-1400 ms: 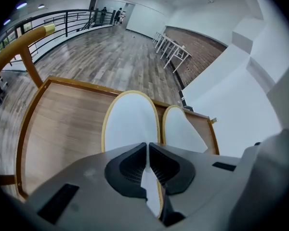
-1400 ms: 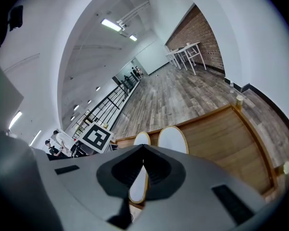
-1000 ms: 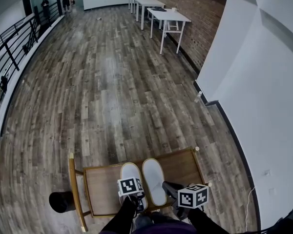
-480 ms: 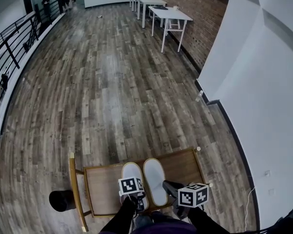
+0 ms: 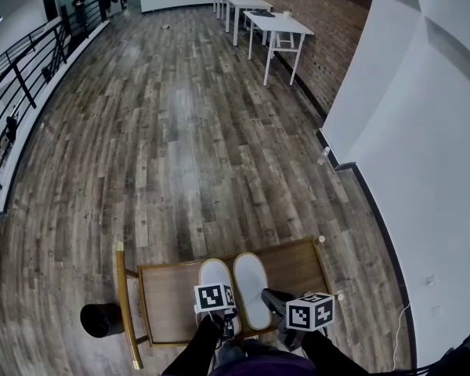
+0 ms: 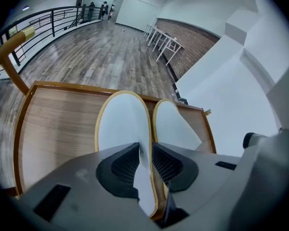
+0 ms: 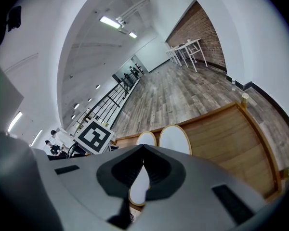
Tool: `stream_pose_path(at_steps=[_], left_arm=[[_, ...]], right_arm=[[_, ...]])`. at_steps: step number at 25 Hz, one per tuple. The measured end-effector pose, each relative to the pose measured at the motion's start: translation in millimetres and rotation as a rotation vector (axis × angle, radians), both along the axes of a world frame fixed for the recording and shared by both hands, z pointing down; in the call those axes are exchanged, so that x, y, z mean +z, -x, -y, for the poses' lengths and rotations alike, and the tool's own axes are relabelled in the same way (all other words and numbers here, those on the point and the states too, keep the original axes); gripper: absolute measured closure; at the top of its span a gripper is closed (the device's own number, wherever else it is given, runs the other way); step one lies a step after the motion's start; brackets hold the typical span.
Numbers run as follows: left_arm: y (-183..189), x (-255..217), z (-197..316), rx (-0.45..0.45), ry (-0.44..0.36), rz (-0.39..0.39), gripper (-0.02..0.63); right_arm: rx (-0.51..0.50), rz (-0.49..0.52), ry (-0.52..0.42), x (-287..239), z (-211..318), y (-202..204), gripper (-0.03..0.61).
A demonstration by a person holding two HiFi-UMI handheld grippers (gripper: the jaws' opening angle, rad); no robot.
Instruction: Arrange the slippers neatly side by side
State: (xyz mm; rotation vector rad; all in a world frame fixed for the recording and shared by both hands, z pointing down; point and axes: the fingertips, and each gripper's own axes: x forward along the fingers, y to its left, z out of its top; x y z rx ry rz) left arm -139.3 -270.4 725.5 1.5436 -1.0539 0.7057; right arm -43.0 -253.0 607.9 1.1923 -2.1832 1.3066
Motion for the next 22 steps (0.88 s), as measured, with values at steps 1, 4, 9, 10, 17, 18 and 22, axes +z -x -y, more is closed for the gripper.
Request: stream_pose_path(at_steps=[1, 4, 9, 10, 17, 18, 22], left_arm=[[0.4, -2.4, -0.6, -0.002, -0.002, -0.005, 0.554], [2.4, -12.0, -3.5, -0.020, -0.011, -0.025, 0.554], [2.9, -36.8, -10.3, -0.050, -0.058, -0.093, 0.554], [3.2, -44.2, -12.4, -0.051, -0.075, -0.107, 0.554], [13.5, -101.4, -36.5, -0.092, -0.268, -0.144, 0.555], [16.2, -105.4, -41.9, -0.106, -0.292, -0.144, 0.555], [22.2, -105.3, -65.7, -0.152, -0.312, -0.146, 0.557]], right_arm=[[0.000, -0.001, 0.001, 0.0, -0.1, 0.5, 0.580], [0.006, -0.003, 0.000, -1.0, 0.3, 1.0, 0.580], [0.004, -0.016, 0.009, 6.3, 2.5, -3.7, 0.580], [-0.001, -0.019, 0.015, 9.3, 3.4, -4.4, 0.580], [-0.095, -0.099, 0.063, 34.8, 23.8, -14.7, 0.578], [-0.116, -0.122, 0.071, 39.6, 27.1, -14.4, 0.577], [-0.190, -0.224, 0.089, 60.1, 41.7, -13.4, 0.517]])
